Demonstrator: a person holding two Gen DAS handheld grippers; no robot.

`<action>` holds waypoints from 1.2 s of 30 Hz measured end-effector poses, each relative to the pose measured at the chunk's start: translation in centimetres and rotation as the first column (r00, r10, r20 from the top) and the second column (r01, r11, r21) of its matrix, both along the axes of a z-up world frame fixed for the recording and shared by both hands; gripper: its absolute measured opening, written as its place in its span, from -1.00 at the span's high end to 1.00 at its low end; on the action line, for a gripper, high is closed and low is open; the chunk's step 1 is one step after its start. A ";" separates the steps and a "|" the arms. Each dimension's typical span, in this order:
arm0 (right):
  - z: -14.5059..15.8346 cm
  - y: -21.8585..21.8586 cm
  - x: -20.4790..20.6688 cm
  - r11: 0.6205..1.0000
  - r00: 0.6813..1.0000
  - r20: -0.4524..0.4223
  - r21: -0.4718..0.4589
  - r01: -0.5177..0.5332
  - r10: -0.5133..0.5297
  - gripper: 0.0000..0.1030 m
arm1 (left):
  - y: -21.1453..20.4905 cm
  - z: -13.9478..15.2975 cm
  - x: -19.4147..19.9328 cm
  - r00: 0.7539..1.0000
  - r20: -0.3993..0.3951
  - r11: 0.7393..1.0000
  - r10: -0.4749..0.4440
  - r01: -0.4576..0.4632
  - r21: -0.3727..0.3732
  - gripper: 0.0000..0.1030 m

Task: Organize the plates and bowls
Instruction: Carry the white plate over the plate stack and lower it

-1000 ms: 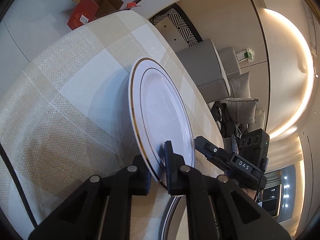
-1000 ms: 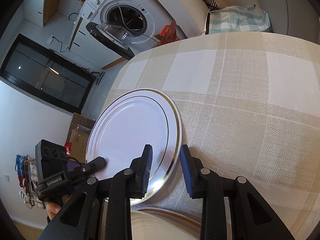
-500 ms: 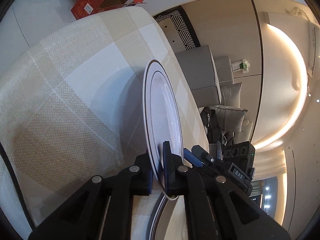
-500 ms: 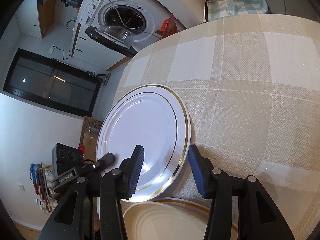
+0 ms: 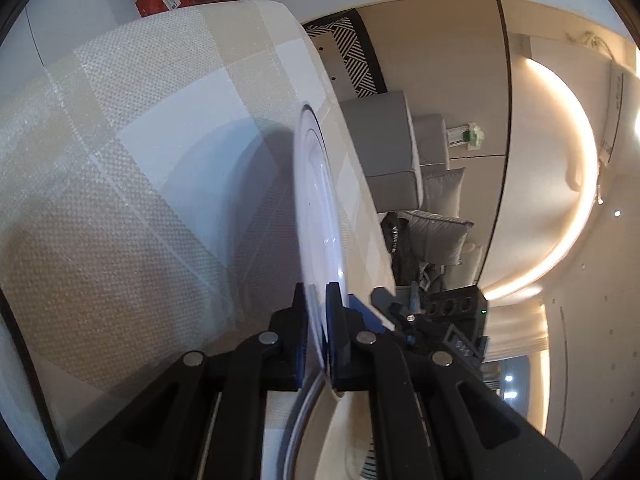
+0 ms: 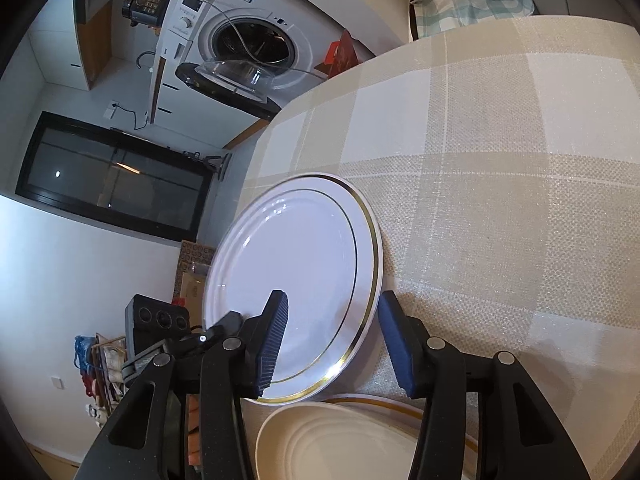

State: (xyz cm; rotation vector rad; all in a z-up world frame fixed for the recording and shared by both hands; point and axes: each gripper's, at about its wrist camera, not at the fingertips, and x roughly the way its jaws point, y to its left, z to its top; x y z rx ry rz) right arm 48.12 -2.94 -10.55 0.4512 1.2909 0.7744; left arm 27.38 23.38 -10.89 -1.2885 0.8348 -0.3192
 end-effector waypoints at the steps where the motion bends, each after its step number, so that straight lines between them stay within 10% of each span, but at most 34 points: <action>1: 0.0 -0.1 0.0 1.000 1.000 0.000 0.007 0.004 -0.004 0.05 | 0.0 0.1 0.1 1.000 0.007 1.000 0.002 -0.002 -0.012 0.90; 12: -0.3 -0.3 -0.1 0.999 1.000 -0.025 0.034 0.010 -0.009 0.04 | -0.4 1.1 0.5 0.999 0.040 0.998 -0.007 0.009 -0.067 0.90; 25: 2.3 -1.6 -1.6 0.996 0.992 0.104 0.059 0.071 -0.077 0.65 | -1.7 4.0 0.7 0.993 0.051 0.977 -0.105 0.093 0.195 0.84; 36: 4.4 -4.9 -5.5 0.987 0.978 0.153 0.098 0.128 -0.142 0.67 | -3.9 7.0 -0.8 0.979 0.107 0.940 -0.173 0.132 0.314 0.80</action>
